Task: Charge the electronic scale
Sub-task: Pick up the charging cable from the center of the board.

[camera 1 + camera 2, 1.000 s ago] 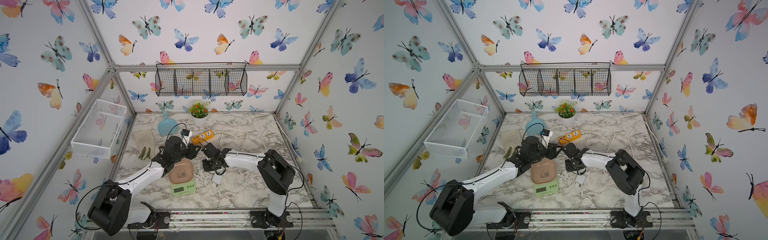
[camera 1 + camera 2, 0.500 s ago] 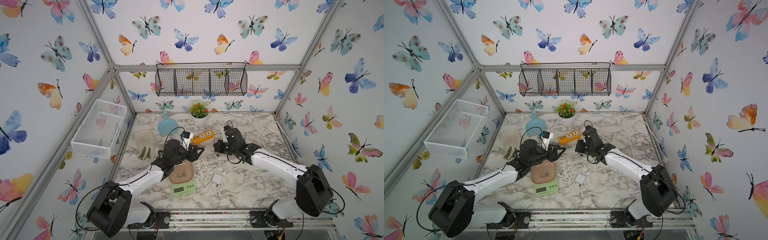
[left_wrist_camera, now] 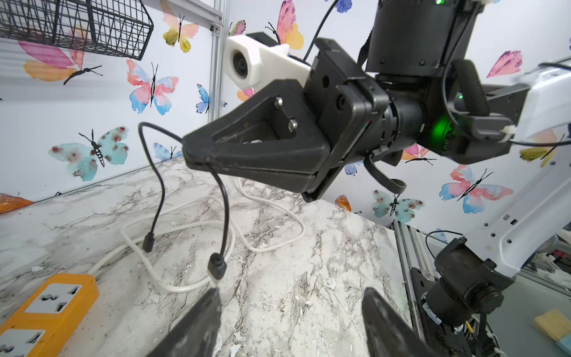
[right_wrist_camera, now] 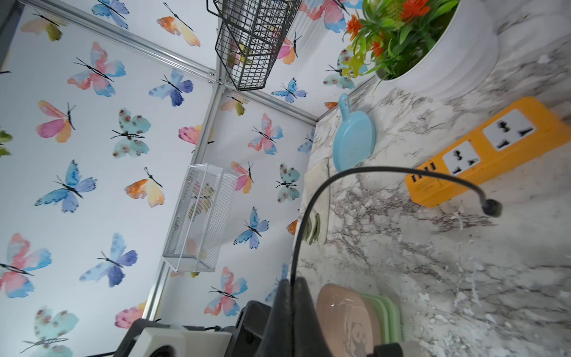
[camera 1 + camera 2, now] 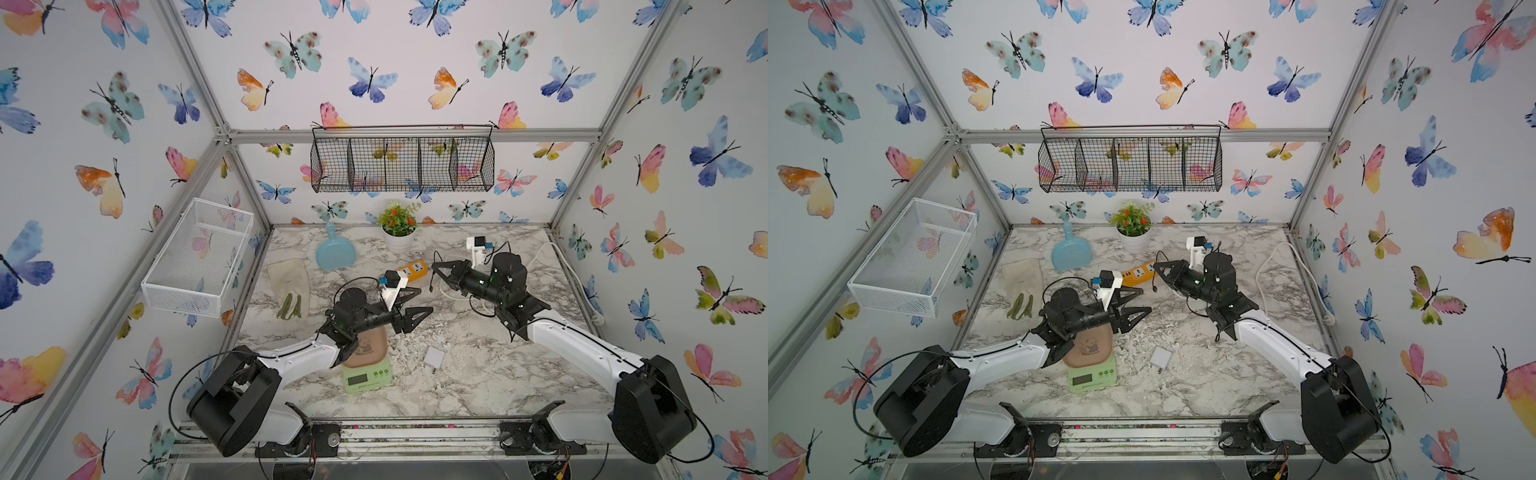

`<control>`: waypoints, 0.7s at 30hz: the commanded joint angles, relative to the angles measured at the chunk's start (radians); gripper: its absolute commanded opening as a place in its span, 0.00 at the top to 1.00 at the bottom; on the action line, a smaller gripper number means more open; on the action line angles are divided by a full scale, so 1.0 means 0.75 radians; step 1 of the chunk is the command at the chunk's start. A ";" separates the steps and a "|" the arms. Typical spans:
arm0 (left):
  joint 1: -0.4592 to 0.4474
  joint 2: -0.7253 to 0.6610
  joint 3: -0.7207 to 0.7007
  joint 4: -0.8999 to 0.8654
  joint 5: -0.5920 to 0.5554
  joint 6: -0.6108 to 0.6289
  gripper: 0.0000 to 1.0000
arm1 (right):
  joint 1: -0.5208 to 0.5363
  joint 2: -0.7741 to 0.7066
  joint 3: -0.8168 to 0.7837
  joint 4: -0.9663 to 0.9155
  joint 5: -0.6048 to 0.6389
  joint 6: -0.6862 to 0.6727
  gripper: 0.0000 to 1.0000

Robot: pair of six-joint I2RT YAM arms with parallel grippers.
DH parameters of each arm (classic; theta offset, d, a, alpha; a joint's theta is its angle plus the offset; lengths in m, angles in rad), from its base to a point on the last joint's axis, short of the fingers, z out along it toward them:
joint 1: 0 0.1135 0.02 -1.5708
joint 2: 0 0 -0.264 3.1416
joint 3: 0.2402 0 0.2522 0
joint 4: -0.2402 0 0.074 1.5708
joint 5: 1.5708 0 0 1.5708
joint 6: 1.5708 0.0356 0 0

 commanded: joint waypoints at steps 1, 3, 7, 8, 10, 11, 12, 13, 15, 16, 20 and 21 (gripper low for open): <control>0.026 0.032 0.014 0.145 0.053 0.016 0.28 | -0.012 -0.046 -0.022 0.207 -0.133 0.118 0.98; 0.026 0.040 0.027 0.131 0.062 0.034 0.28 | -0.014 -0.066 -0.038 0.241 -0.146 0.139 0.98; 0.025 0.059 0.038 0.129 0.037 0.051 0.30 | -0.019 -0.082 -0.060 0.288 -0.170 0.179 0.98; 0.024 0.066 0.042 0.127 0.024 0.054 0.31 | -0.019 -0.084 -0.068 0.310 -0.178 0.198 0.98; 0.022 0.080 0.052 0.128 -0.004 0.060 0.34 | -0.018 -0.086 -0.090 0.362 -0.193 0.235 0.98; 0.019 0.088 0.058 0.126 -0.026 0.066 0.36 | -0.019 -0.088 -0.097 0.378 -0.197 0.249 0.98; 0.012 0.099 0.066 0.123 -0.051 0.073 0.38 | -0.017 -0.090 -0.105 0.394 -0.201 0.262 0.98; 0.006 0.106 0.069 0.123 -0.076 0.080 0.39 | -0.020 -0.091 -0.112 0.411 -0.206 0.271 0.98; -0.004 0.124 0.083 0.123 -0.080 0.085 0.40 | -0.020 -0.094 -0.124 0.444 -0.218 0.289 0.98; -0.005 0.134 0.091 0.125 -0.058 0.087 0.41 | -0.021 -0.096 -0.127 0.456 -0.225 0.292 0.98; 0.021 0.175 0.126 0.151 0.165 0.026 0.36 | -0.037 -0.112 -0.141 0.511 -0.291 0.260 0.98; 0.029 0.186 0.144 0.147 0.230 0.003 0.36 | -0.046 -0.116 -0.142 0.519 -0.315 0.246 0.98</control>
